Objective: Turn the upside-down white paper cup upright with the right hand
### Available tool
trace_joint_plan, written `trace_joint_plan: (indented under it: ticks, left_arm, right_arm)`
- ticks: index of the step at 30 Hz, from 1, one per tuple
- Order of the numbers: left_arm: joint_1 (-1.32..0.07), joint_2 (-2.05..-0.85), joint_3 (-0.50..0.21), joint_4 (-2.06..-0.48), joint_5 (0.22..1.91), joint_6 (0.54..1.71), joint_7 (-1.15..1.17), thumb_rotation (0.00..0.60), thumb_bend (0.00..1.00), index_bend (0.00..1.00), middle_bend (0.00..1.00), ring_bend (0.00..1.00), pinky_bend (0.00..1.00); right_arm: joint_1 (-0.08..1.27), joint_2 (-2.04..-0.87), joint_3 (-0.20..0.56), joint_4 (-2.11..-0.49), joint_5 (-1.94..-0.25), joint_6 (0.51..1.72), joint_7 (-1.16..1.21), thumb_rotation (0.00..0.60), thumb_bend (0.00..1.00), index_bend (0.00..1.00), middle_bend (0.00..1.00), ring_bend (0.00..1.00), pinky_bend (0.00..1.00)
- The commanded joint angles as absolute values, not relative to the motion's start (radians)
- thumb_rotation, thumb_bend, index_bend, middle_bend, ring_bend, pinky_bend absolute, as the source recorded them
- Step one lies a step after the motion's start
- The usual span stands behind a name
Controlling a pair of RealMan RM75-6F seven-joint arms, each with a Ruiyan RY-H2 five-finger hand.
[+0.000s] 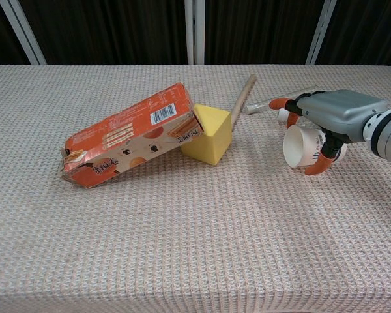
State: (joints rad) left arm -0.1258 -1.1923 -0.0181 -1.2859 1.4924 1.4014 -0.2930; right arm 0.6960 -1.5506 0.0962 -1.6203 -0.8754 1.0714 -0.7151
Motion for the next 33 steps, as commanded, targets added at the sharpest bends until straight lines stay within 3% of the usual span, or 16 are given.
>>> trace_joint_plan:
  ticks: [1, 10, 17, 23, 28, 33]
  left_arm:
    - [-0.126, -1.193, -0.018, -1.284, 1.492, 1.400, -0.295, 0.600, 0.11, 0.01, 0.00, 0.00, 0.00]
    - [-0.131, -1.195, -0.014, -1.278, 1.501, 1.393, -0.304, 0.600, 0.11, 0.01, 0.00, 0.00, 0.00]
    - [-0.127, -1.192, -0.014, -1.277, 1.499, 1.397, -0.312, 0.600, 0.11, 0.01, 0.00, 0.00, 0.00]
    - [-0.130, -1.194, -0.014, -1.277, 1.500, 1.392, -0.309, 0.600, 0.11, 0.01, 0.00, 0.00, 0.00]
    - [-0.138, -1.198, -0.016, -1.284, 1.509, 1.393, -0.291, 0.600, 0.11, 0.01, 0.00, 0.00, 0.00]
    - [-0.146, -1.198, -0.018, -1.295, 1.515, 1.393, -0.273, 0.600, 0.11, 0.01, 0.00, 0.00, 0.00]
  right_arm:
    - [0.697, -1.557, 0.094, -1.614, -0.877, 1.078, -0.720, 0.600, 0.08, 0.00, 0.31, 0.00, 0.00]
    - [0.686, -1.588, 0.086, -1.578, -0.920, 1.112, -0.709, 0.600, 0.14, 0.01, 0.40, 0.07, 0.00]
    - [0.635, -1.513, 0.100, -1.663, -1.024, 1.136, -0.528, 0.600, 0.14, 0.07, 0.42, 0.09, 0.00]
    - [0.530, -1.470, 0.088, -1.617, -1.331, 1.176, 0.107, 0.600, 0.14, 0.08, 0.44, 0.10, 0.00]
    - [0.466, -1.541, 0.019, -1.387, -1.525, 1.270, 0.622, 0.600, 0.17, 0.02, 0.43, 0.10, 0.00]
    - [0.428, -1.613, -0.022, -1.197, -1.590, 1.333, 0.934, 0.600, 0.15, 0.00, 0.42, 0.10, 0.02]
